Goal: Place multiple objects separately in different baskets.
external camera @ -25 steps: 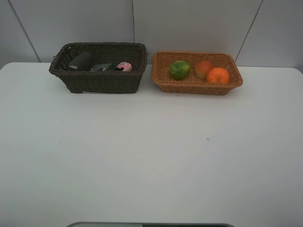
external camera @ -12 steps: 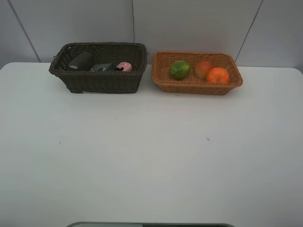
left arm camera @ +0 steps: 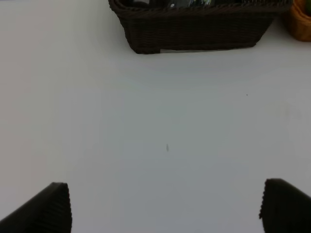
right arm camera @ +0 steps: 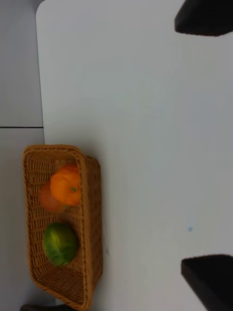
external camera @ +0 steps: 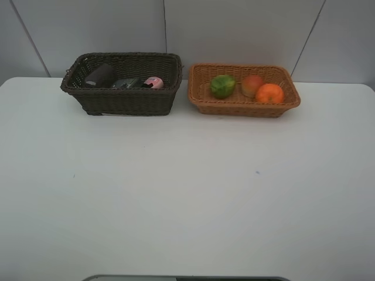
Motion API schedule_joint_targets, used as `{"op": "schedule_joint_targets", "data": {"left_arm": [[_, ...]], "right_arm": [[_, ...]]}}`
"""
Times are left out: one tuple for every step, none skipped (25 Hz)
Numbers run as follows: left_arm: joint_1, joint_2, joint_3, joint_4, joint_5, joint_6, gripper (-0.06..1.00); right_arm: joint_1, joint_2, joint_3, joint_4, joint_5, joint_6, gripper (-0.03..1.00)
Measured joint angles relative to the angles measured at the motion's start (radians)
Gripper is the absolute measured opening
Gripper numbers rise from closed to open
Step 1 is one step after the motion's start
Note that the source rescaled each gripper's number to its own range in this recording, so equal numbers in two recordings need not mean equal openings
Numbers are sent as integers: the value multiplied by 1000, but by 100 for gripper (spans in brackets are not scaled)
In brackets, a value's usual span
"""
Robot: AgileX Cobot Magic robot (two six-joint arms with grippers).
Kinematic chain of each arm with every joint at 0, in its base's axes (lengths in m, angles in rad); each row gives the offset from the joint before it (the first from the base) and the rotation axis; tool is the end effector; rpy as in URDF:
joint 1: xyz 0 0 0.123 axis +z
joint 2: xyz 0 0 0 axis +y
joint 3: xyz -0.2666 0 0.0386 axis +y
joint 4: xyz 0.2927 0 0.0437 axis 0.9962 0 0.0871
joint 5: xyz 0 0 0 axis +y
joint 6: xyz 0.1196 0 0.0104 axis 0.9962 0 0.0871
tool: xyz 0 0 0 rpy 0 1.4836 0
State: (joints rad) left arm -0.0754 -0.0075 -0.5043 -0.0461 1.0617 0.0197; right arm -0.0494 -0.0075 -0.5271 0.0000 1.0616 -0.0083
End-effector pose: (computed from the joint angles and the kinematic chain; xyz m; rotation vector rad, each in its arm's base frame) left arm 0.0737 -0.0104 0.2875 0.0991 2.0314 -0.0901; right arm 0.0712 -0.0035 0.2952 0.0413 2.0104 -0.0368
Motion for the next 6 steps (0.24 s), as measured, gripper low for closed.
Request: {"op": "schedule_joint_targets", "data": {"left_arm": [[0, 0, 0, 0, 0, 0, 97], [0, 0, 0, 0, 0, 0, 97], [0, 0, 0, 0, 0, 0, 97], [0, 0, 0, 0, 0, 0, 97], [0, 0, 0, 0, 0, 0, 97], [0, 0, 0, 0, 0, 0, 97]], "right_arm": [[0, 0, 0, 0, 0, 0, 100], [0, 0, 0, 0, 0, 0, 100], [0, 0, 0, 0, 0, 0, 100], [0, 0, 0, 0, 0, 0, 100], [0, 0, 0, 0, 0, 0, 100], [0, 0, 0, 0, 0, 0, 100]]}}
